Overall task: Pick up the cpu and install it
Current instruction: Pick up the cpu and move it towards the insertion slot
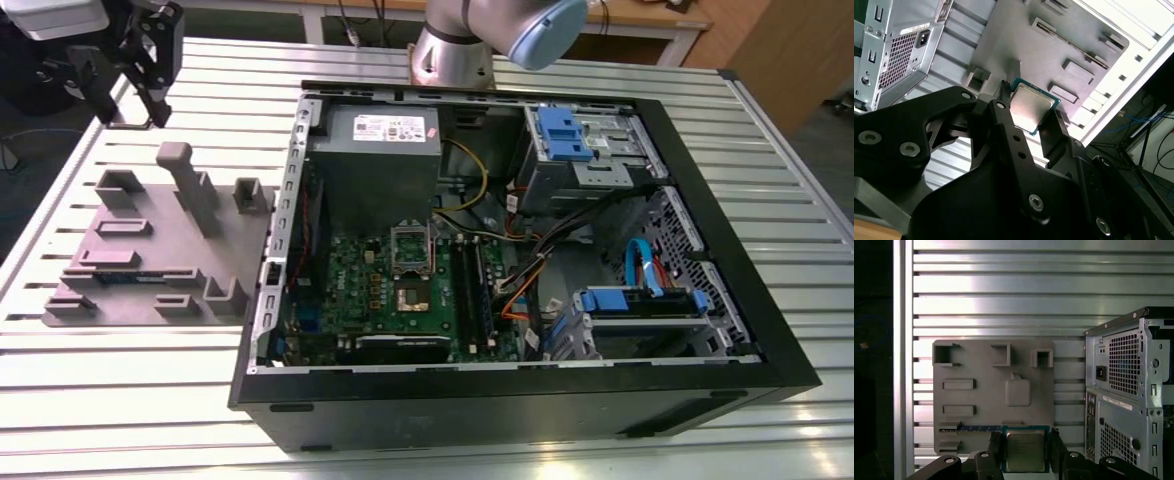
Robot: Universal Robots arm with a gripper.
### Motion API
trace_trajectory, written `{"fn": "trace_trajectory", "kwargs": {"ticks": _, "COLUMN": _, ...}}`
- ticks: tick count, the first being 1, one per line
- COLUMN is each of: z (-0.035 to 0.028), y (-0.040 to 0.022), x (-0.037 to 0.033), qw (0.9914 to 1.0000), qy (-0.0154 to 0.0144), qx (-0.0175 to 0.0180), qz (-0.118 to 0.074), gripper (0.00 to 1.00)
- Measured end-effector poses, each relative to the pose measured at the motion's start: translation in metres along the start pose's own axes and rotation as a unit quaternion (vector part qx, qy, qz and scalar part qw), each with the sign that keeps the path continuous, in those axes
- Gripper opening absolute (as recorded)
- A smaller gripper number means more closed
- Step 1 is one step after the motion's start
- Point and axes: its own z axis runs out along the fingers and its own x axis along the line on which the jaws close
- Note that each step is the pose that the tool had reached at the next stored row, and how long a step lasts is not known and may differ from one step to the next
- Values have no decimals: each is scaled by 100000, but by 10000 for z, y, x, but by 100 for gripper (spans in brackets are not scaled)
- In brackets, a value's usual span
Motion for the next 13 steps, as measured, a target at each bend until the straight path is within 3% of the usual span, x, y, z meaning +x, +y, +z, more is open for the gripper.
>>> {"fn": "trace_trajectory", "kwargs": {"ticks": 13, "z": 0, "y": 1, "x": -43, "qw": 100000, "qy": -1, "qx": 1, "qz": -2, "gripper": 47}}
